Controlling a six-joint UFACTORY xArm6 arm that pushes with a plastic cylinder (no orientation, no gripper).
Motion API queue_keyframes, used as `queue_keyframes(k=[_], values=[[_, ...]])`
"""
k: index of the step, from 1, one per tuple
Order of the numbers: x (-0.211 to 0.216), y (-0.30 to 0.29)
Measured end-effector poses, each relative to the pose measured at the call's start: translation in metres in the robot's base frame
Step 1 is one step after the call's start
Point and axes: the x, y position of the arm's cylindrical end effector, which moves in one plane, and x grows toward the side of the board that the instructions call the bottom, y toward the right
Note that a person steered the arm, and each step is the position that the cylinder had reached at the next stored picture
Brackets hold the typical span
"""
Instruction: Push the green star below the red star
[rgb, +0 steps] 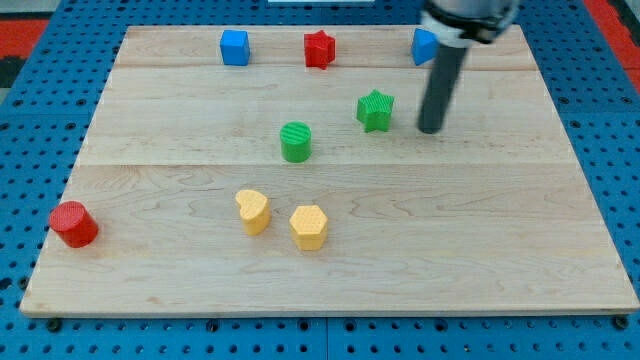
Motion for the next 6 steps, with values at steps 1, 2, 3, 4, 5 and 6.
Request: queue_keyframes(k=[1, 2, 3, 4, 5, 6], values=[[-0.053, -0.026], [-0.065, -0.026], [-0.014, 0.042], [-0.007, -0.017], [-0.027, -0.075], [-0.023, -0.078]])
